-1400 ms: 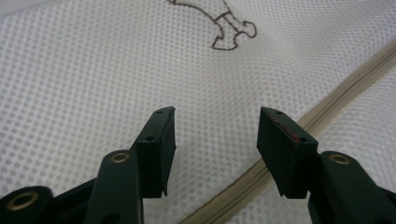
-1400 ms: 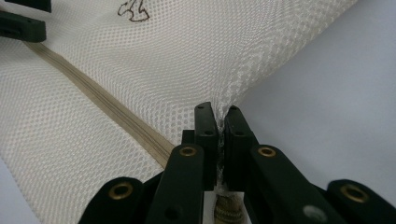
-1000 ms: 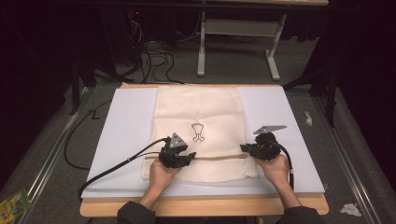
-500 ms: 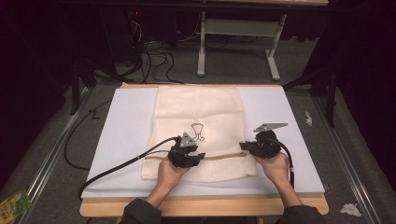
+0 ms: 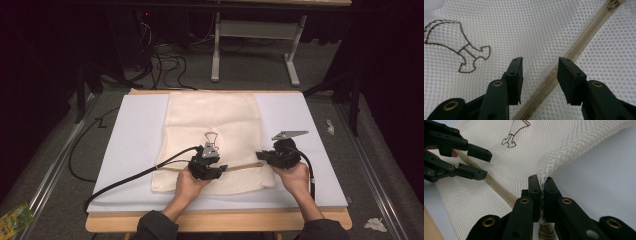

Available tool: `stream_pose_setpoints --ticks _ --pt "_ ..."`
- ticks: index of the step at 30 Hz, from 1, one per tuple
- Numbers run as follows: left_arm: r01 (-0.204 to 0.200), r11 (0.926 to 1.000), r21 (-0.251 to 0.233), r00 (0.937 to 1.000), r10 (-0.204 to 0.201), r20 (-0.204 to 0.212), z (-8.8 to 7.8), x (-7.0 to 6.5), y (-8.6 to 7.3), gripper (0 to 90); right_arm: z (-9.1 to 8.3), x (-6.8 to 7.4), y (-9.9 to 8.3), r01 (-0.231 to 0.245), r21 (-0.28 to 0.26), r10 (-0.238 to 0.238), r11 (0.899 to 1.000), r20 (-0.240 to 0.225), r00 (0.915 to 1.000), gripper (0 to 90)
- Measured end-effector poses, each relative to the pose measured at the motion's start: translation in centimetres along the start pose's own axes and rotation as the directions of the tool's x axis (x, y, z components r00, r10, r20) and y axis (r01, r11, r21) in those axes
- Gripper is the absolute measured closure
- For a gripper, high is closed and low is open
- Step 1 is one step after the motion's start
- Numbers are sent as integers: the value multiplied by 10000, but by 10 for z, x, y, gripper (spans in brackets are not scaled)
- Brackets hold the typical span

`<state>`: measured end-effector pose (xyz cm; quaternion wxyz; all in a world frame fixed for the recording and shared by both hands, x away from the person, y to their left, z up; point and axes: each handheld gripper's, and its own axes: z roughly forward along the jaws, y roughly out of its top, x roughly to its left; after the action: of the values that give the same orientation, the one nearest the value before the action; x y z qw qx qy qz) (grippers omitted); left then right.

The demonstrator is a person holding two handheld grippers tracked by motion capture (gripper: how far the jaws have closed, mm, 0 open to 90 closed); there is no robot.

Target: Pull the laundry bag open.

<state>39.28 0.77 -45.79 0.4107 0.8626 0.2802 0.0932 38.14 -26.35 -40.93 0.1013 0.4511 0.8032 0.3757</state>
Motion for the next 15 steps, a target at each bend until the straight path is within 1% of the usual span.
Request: stream_pose_setpoints --ticks 6,8,15 --pt "-174 9998 88 9998 174 91 6 -6 6 565 -1 0 1 -17 -4 17 10000 -80 10000 880" --pt "-88 10000 17 9998 88 184 8 -6 7 567 -2 0 2 -8 -51 8 10000 -86 10000 880" --pt "-312 9993 214 9995 311 42 15 -10 9 571 -2 2 5 80 -77 -82 9999 -178 9998 880"
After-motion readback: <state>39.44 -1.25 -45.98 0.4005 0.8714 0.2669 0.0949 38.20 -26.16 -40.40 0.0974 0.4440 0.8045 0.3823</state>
